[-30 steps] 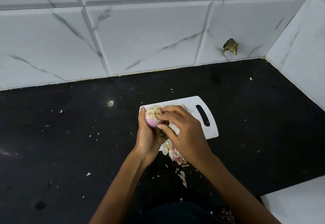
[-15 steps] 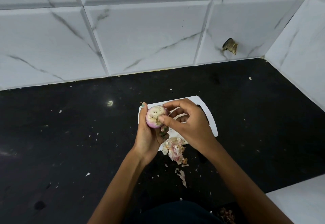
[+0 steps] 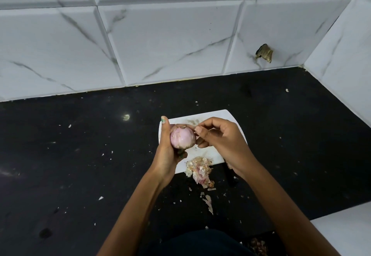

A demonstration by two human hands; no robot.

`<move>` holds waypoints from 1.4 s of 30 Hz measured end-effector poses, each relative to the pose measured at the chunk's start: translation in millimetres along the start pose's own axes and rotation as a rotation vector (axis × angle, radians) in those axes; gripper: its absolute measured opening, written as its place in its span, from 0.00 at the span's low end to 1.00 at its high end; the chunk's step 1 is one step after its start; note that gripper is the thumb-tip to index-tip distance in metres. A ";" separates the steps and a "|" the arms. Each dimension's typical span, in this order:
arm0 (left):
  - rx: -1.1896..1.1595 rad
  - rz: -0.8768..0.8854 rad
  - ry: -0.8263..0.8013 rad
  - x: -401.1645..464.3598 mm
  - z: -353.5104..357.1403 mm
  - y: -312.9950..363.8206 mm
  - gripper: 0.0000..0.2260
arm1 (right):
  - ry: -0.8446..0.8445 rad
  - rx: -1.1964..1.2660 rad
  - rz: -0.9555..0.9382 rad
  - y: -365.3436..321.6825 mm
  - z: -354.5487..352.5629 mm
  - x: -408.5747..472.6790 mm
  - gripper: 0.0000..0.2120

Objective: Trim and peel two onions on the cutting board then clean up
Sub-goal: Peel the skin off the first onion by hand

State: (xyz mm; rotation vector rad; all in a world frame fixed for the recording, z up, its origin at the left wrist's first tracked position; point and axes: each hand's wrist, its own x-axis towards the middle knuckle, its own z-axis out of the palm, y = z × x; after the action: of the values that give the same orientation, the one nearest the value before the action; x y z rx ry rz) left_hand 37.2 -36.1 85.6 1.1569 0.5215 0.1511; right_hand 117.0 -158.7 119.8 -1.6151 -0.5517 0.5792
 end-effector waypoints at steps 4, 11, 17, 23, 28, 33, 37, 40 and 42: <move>0.007 0.017 0.098 -0.4 5.3 5.2 0.28 | -0.087 -0.050 0.029 -0.5 3.9 -4.6 0.17; 0.025 0.126 0.122 -0.1 10.3 7.2 0.25 | -0.052 -0.018 -0.065 2.9 8.8 -8.7 0.20; 0.117 0.211 0.094 -2.6 9.7 2.7 0.19 | -0.040 0.173 -0.037 5.7 3.7 -8.8 0.24; 0.135 0.299 0.005 -6.1 17.7 7.5 0.14 | 0.033 0.128 -0.080 4.1 8.5 -10.7 0.24; 0.058 0.179 -0.169 -5.2 8.9 11.2 0.25 | 0.084 0.127 -0.065 4.9 7.4 -8.1 0.24; 0.030 0.092 -0.253 -4.8 0.3 14.1 0.25 | 0.074 0.158 -0.019 3.2 7.5 -8.0 0.27; 0.132 0.137 -0.149 -6.9 8.1 9.3 0.20 | 0.089 0.145 -0.018 2.8 5.5 -6.7 0.24; 0.138 0.189 -0.024 -9.6 20.8 5.6 0.21 | 0.090 0.130 -0.041 0.3 6.1 -7.3 0.23; 0.088 0.195 0.073 -9.2 26.9 7.0 0.21 | 0.087 0.121 -0.066 -0.3 7.2 -8.2 0.24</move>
State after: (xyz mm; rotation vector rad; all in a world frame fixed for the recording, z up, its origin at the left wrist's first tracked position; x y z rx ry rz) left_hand 42.7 -59.1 102.8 1.2918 0.4829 0.3430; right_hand 106.1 -158.6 119.8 -1.4949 -0.4937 0.4819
